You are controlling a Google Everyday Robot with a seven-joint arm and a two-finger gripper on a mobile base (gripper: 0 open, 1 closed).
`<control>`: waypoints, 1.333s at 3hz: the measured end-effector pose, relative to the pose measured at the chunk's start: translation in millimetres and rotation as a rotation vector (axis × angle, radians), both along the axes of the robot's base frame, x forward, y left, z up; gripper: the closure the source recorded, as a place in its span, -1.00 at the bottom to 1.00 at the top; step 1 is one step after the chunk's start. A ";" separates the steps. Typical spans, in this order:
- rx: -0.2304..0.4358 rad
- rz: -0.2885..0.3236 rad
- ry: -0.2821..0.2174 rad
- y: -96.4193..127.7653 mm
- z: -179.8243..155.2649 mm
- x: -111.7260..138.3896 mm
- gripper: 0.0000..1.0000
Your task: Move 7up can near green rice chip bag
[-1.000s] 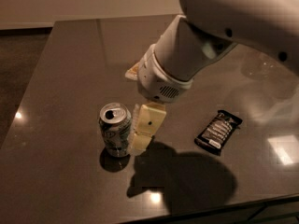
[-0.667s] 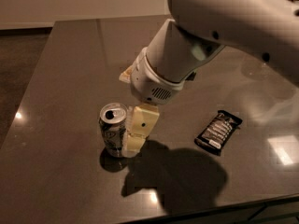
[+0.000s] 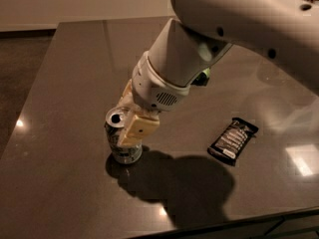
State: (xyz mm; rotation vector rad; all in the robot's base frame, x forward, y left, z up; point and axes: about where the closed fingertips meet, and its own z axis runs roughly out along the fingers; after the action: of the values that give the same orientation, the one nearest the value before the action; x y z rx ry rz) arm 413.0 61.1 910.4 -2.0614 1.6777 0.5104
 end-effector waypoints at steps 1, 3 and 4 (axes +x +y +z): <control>0.006 0.011 0.011 1.5 3.5 -1.2 0.42; -0.012 -0.094 0.014 -16.6 16.7 37.0 1.00; -0.001 -0.219 0.031 -43.9 23.0 73.6 1.00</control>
Offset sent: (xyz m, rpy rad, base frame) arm 0.0319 -0.0112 0.0135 -0.0019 0.0325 -0.0696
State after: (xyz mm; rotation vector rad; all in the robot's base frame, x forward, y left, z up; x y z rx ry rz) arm 486.6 17.2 933.4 -1.8490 1.8930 0.4705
